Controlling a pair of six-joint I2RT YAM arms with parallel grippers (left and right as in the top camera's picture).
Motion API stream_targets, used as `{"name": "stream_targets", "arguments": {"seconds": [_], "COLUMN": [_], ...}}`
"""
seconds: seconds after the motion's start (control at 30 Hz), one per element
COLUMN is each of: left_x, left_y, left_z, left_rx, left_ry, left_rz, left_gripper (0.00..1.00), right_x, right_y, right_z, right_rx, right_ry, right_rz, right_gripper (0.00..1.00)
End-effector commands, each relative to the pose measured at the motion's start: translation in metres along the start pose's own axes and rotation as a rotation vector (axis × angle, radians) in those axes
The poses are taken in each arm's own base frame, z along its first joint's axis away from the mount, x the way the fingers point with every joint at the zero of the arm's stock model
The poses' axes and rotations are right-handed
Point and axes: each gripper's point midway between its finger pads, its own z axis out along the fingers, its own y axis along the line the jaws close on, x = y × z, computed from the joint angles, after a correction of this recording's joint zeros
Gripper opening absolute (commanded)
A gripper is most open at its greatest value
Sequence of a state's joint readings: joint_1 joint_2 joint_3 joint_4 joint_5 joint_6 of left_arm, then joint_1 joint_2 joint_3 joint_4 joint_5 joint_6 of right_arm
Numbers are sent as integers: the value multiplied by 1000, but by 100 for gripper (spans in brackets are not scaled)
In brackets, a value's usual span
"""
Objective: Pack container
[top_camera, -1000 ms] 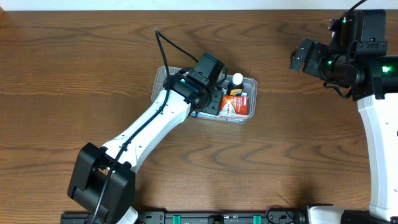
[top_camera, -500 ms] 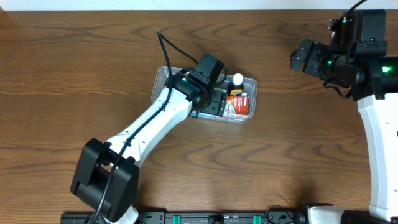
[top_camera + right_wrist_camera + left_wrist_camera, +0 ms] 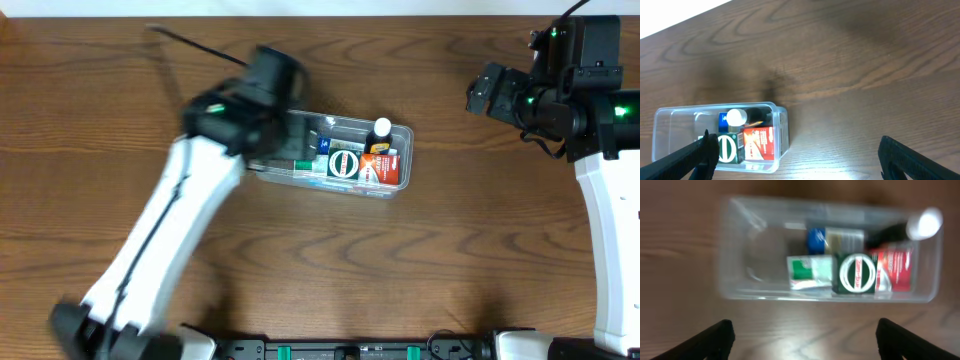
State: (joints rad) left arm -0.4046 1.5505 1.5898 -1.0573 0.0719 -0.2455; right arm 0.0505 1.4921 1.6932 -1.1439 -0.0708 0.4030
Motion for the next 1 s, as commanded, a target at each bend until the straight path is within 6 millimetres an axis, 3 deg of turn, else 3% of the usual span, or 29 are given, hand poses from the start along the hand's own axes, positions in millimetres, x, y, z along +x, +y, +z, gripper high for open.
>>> {"name": "stream_targets", "arguments": {"seconds": [0.0,0.13,0.23,0.33,0.43,0.57,0.63,0.77,0.97], "left_x": [-11,-7,6,33,67,119,135,155,185], "left_y": [12,15,32,48,56,68,72,78,92], "left_z": [-49,-106,-145,-185,-209,-229,-240,-256,-263], "left_rx": [-9,-6,-71,-106,-101,-85,-78,-61,-75], "left_ry": [-135,-286,-377,-450,-473,-466,-507,-588,-661], "left_rz": [78,185,181,166,164,161,158,152,137], "left_gripper": [98,98,98,98,98,98,98,98,98], "right_x": [-3,-3,-3,-3,-3,-3,-3,-3,-3], "right_y": [-1,-1,-1,-1,-1,-1,-1,-1,-1], "right_z": [-5,-5,-5,-5,-5,-5,-5,-5,-5], "right_rx": [-1,-1,-1,-1,0,-1,-1,-1,-1], "right_ry": [-16,-16,-16,-16,-16,-16,-16,-16,-16], "right_rz": [14,14,14,14,14,14,14,14,14], "right_gripper": [99,99,99,99,99,99,99,99,99]}}
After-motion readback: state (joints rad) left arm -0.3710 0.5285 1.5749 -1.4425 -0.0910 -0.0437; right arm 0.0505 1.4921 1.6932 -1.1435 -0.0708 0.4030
